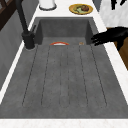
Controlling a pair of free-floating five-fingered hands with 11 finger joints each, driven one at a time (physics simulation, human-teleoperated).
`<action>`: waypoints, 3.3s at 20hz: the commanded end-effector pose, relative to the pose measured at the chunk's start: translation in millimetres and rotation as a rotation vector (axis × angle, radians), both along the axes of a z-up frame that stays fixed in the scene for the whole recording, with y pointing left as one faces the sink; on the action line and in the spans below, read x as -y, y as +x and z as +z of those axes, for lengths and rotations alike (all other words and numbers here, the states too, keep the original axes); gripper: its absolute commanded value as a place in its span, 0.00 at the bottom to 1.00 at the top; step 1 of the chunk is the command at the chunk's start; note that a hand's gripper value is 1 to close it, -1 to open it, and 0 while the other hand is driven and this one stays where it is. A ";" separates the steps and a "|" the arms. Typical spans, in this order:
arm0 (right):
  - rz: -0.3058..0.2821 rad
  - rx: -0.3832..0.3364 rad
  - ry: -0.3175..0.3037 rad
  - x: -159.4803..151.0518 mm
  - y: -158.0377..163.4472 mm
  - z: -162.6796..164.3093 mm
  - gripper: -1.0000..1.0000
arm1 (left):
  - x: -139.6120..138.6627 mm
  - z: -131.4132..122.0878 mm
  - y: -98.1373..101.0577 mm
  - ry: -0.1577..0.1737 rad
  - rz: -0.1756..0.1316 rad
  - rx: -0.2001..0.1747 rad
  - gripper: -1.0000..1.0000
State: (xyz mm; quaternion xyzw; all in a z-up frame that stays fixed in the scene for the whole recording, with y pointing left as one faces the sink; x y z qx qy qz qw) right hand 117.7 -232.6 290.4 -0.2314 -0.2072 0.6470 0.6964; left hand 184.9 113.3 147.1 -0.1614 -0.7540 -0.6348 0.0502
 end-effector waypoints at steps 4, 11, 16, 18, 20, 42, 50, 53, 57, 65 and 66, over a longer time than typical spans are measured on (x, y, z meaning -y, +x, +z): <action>0.000 0.000 0.000 0.0 0.0 0.0 0.50 | 32.1 -20.1 43.7 0.007 -0.009 0.024 0.00; 0.000 0.000 0.000 0.0 0.0 0.0 0.50 | 63.5 -44.1 82.2 0.007 -0.019 0.061 0.00; -0.001 0.000 0.000 0.0 0.0 0.0 0.50 | 82.8 -54.1 111.7 0.036 -0.019 0.025 0.00; -0.001 0.000 0.000 0.0 0.0 0.0 0.50 | 89.2 -57.4 124.2 0.074 -0.013 -0.019 0.00; -0.001 0.000 0.000 0.0 0.0 0.0 0.50 | 96.0 -61.0 130.9 0.125 -0.029 -0.096 0.00; -0.001 0.000 0.000 0.0 0.0 0.0 0.50 | 149.4 38.0 161.2 0.279 -0.064 -0.250 0.00; -0.001 0.000 0.000 0.0 0.0 0.0 0.50 | 191.3 31.8 190.3 0.271 -0.036 -0.264 0.00; -0.001 0.000 0.000 0.0 0.0 0.0 0.50 | 204.7 20.3 197.1 0.277 -0.062 -0.252 0.00; -0.001 0.000 0.000 0.0 0.0 0.0 0.50 | 220.9 -6.2 208.5 0.271 -0.075 -0.253 0.00; -0.001 0.000 0.000 0.0 0.0 0.0 0.50 | 231.4 -72.1 235.1 0.237 -0.099 -0.238 0.00; -0.001 0.000 0.000 0.0 0.0 0.0 0.50 | 232.3 -80.3 237.1 0.227 -0.114 -0.239 0.00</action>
